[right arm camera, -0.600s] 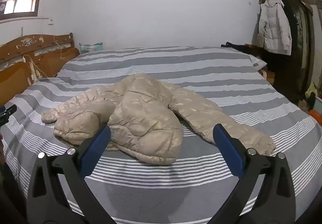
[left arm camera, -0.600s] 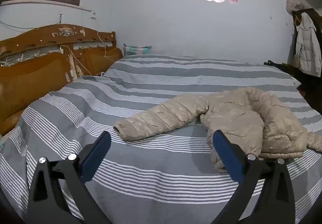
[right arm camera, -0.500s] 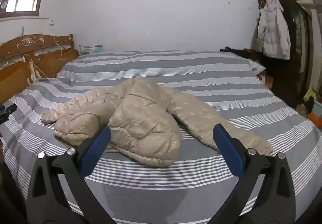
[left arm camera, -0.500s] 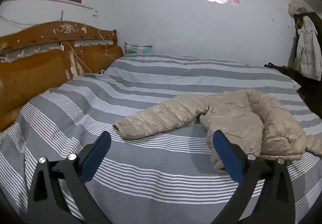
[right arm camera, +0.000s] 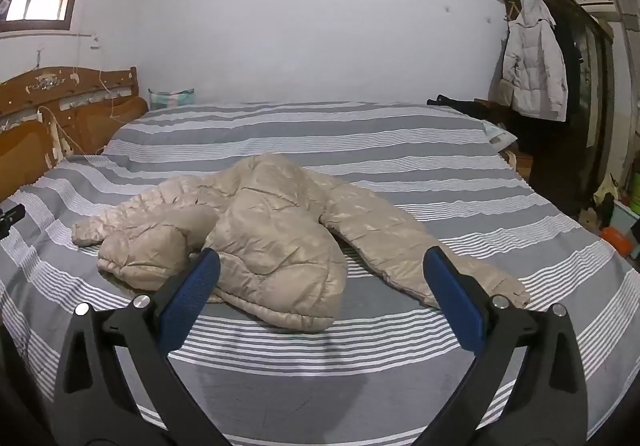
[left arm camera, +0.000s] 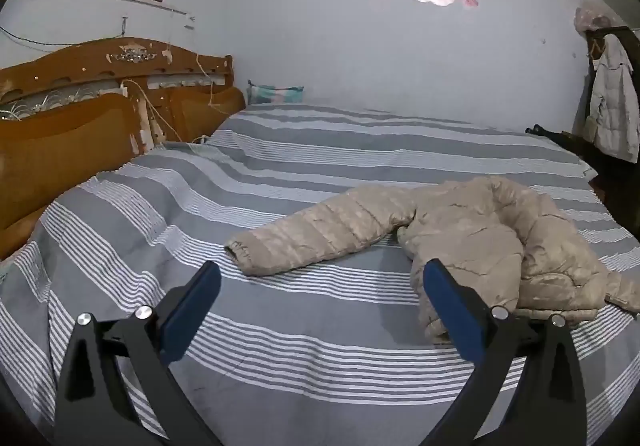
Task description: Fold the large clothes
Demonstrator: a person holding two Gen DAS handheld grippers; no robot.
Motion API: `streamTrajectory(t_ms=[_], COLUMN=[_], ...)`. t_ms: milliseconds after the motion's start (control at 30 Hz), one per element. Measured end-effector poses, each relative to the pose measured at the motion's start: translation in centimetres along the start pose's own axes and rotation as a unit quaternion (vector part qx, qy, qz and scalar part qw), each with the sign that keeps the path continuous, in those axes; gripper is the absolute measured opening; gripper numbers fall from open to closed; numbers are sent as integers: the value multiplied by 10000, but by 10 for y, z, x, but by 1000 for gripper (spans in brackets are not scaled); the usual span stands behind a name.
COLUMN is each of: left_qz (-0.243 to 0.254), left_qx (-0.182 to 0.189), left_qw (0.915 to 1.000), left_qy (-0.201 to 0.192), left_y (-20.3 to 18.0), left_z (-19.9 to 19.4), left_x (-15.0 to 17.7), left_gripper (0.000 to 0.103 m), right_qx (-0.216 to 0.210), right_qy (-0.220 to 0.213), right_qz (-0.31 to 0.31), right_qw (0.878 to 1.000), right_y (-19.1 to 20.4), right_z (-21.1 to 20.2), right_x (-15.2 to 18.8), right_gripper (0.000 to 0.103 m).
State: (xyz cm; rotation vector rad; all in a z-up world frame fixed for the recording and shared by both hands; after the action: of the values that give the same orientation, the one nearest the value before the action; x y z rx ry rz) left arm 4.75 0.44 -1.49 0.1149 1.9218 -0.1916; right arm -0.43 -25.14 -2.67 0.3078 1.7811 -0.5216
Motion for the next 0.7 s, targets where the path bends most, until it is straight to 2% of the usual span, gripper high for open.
streamTrajectory(t_ms=[233,700], left_qz=[347,239], left_qx=[21,107], left_qw=[9994,9996], left_qy=[9,-60], left_y=[-12,-3], left_z=[1,-5], left_x=[3,2], left_gripper=[101,101], right_qx=[45,18], right_qy=[20,25], right_qz=[99,98], right_qw=[9999,9999], right_y=[-4,-7], right_z=[-3,-3], right_x=[-1,-2], right_gripper=[100,100])
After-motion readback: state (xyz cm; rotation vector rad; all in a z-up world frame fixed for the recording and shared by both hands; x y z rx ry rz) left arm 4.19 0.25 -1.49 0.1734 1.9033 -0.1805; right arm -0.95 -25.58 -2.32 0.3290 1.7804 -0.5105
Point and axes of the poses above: each gripper's, at about its wrist camera, not at the fingertips, and z roughly the way its jaws point, y to its left, x to its underside, the point moved 5 cm from there along z, roughly the way its jaws point, and after that the axes turned 11 degrees about x, right-handed, at the moved point
